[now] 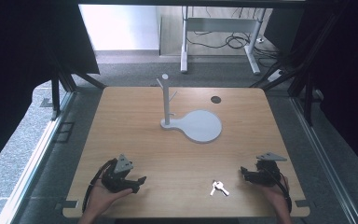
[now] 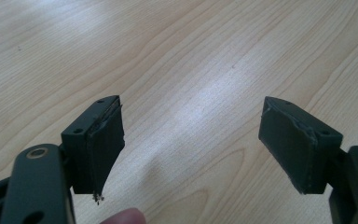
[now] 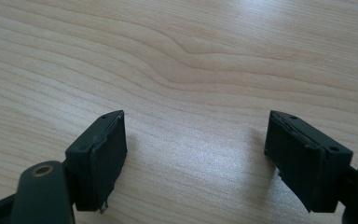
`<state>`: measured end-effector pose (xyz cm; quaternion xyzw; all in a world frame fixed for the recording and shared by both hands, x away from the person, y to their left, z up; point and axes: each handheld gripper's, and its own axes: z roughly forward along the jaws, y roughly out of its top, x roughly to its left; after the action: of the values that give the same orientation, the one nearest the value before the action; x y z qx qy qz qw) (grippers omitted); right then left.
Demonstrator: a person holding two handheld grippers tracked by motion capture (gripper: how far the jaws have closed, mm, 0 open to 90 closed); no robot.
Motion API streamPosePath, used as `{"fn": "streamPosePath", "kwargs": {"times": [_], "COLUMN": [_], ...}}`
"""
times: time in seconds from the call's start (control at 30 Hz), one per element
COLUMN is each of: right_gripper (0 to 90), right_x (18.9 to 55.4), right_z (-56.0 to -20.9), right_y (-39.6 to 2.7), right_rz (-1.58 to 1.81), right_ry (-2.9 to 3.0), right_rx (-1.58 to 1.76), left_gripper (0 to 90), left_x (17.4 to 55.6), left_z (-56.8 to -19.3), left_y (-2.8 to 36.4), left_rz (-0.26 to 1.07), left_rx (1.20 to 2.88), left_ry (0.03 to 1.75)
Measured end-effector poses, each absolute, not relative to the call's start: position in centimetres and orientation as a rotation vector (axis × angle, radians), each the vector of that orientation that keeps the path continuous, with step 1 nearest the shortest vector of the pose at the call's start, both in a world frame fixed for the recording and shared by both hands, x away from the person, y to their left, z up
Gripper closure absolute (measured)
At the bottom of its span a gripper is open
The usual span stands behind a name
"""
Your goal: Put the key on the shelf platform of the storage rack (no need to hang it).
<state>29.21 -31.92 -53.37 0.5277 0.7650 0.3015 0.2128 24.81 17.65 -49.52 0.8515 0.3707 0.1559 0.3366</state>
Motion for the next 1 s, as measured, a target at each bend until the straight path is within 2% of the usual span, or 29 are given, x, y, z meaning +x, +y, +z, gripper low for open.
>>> {"fn": "streamPosePath", "kwargs": {"times": [0.17, 1.0], "right_gripper": [26.6, 27.9], "right_x": [28.99, 28.60], "right_z": [-53.16, -52.44], "right_y": [-31.84, -31.56], "right_rz": [0.828, 0.846], "right_ry": [2.146, 2.228], "right_rx": [1.458, 1.409], "left_gripper": [22.4, 22.4], "left_x": [24.65, 24.79], "left_z": [-49.22, -49.83], "left_y": [17.76, 17.13], "left_rz": [0.413, 0.394], "left_rx": [2.207, 2.234], "left_ry": [0.963, 0.957]}}
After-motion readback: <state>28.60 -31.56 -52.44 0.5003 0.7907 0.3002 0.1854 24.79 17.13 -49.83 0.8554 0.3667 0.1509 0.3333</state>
